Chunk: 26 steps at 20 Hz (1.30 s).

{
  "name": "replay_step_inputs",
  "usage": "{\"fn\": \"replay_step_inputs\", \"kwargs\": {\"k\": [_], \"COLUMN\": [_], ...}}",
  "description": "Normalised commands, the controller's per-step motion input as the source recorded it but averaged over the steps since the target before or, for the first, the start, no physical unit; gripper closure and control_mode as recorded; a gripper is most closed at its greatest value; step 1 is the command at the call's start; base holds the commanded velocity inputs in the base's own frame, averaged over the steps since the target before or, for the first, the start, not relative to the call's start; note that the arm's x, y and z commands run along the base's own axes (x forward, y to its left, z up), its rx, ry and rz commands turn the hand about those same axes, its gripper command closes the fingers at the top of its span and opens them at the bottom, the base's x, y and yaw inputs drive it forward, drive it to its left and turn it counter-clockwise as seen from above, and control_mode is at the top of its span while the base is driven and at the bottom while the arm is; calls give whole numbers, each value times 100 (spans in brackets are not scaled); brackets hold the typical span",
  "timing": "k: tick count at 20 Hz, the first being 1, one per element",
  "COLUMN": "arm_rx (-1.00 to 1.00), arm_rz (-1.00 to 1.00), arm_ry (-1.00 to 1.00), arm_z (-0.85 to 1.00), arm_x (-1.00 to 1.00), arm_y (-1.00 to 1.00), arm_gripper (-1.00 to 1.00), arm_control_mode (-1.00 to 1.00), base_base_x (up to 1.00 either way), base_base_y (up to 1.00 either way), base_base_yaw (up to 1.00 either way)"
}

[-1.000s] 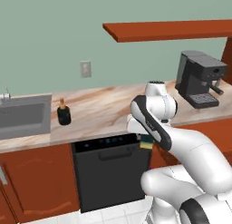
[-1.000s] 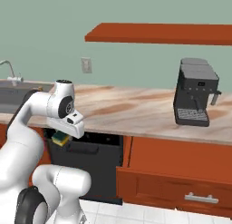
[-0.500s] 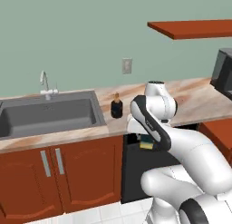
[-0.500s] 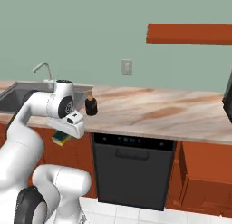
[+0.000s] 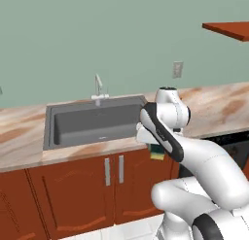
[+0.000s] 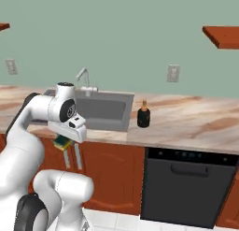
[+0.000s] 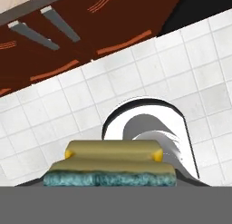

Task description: Restock the sink supplies by placing the sponge and soap dispenser on the counter and next to the sink. Make sure the soap dispenser is upright.

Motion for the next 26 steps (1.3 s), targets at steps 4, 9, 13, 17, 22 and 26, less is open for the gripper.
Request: {"fn": "replay_step_inputs", "kwargs": {"k": [4, 9, 13, 17, 22, 26], "arm_rx": [0, 0, 0, 0, 0, 0], "arm_rz": [0, 0, 0, 0, 0, 0], "arm_ry": [0, 0, 0, 0, 5, 8], "arm_z": [0, 0, 0, 0, -2, -17], "arm_x": [0, 0, 0, 0, 67, 99], "arm_y": [0, 0, 0, 0, 1, 11], "arm_gripper": [100, 100, 100, 100, 100, 100], "arm_control_mode": [100, 100, 100, 100, -100, -100], "base_base_x": [37, 36, 31, 34, 10, 0], "base_base_y": [100, 100, 94, 67, 8, 0], "base_base_yaw": [-2, -1, 0, 0, 0, 0]}}
